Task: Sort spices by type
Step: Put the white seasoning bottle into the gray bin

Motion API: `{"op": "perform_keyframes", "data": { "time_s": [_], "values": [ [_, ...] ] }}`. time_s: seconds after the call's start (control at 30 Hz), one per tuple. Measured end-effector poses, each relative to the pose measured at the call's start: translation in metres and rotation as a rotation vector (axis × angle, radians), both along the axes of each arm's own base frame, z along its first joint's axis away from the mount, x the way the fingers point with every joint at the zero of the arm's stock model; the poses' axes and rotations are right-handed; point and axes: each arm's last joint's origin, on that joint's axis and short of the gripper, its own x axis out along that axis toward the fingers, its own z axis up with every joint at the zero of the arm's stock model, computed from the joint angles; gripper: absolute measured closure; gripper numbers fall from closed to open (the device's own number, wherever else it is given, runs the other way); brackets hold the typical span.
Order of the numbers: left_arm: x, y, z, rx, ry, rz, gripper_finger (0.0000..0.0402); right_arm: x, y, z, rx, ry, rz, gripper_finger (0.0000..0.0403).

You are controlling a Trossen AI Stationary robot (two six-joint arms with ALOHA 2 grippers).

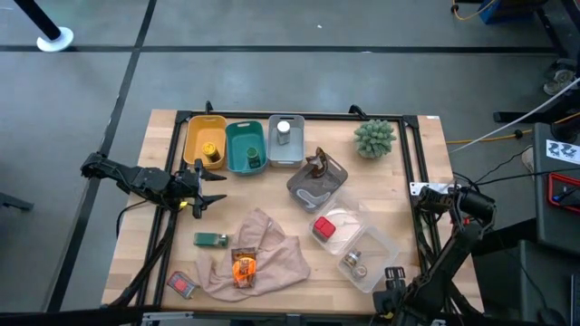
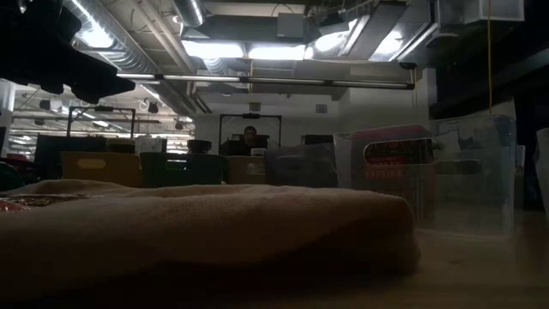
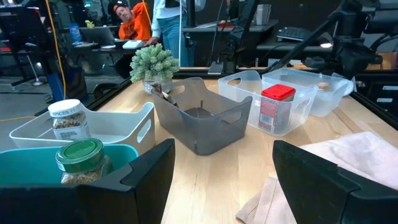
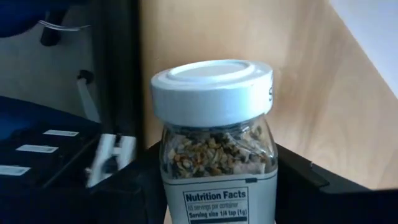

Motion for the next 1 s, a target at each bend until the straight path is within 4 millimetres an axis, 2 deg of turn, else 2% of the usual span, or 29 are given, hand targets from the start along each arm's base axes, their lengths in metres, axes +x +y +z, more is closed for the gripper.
{"op": "perform_keyframes", "data": {
  "time_s": [0.23,0.47,0.73,1.0],
  "values": [
    [0.000,0.000,0.000,0.000,0.000,0.000,0.0147,0.010,0.006,0.017,0.058,0.031,-0.005,0.0198],
    [0.000,0.000,0.000,0.000,0.000,0.000,0.0147,0.035,0.004,0.040,0.132,0.037,0.057,0.0198],
    [0.000,0.000,0.000,0.000,0.000,0.000,0.0147,0.073,-0.016,0.068,0.132,-0.001,0.147,0.0198],
    [0.000,0.000,0.000,0.000,0.000,0.000,0.0147,0.117,-0.041,0.102,0.154,-0.143,0.301,0.0198]
  ]
}}
